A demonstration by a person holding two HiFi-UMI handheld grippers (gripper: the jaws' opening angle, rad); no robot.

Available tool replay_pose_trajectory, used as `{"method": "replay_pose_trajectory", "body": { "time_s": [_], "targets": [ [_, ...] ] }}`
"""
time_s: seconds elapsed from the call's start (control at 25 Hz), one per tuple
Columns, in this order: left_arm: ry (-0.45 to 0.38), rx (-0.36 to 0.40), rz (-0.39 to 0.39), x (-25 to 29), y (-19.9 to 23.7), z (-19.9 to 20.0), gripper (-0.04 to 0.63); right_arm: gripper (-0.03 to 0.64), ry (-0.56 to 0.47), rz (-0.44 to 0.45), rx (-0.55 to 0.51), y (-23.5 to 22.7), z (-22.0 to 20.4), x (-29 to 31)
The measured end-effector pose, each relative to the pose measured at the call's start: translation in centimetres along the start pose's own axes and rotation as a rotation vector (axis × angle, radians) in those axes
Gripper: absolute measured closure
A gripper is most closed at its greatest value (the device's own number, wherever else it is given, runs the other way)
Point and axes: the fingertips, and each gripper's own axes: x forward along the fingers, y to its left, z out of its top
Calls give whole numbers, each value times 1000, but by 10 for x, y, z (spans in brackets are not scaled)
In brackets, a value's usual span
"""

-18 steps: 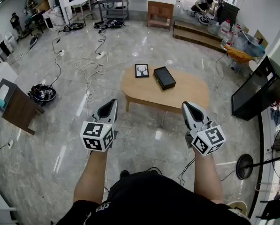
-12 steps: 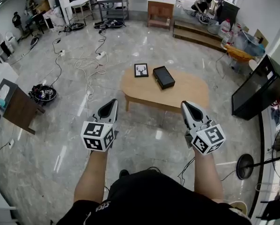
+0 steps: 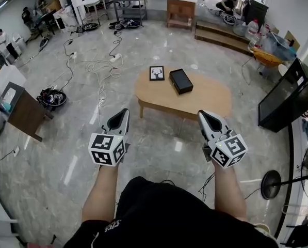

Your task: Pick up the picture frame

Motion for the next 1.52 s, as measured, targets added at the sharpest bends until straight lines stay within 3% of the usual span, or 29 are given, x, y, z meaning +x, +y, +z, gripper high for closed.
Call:
{"method": "replay_pose_trajectory", "body": {
  "time_s": [0.28, 0.48, 0.92, 1.2, 1.52],
  "targets": [
    [-1, -18, 6, 11, 4, -1, 586, 612, 40, 58, 21, 7, -12, 11],
    [5, -32, -12, 36, 23, -8, 586, 612, 53, 35, 36, -9, -17, 37],
    [27, -70, -60, 135, 113, -11, 586, 612, 139, -22, 73, -60, -40, 151],
    [56, -108, -107, 188, 166, -25, 586, 612, 213, 9, 93, -57, -62, 242],
    [49, -117, -106, 204, 226, -24, 586, 612, 236, 2, 95, -49, -69, 298]
  ]
}}
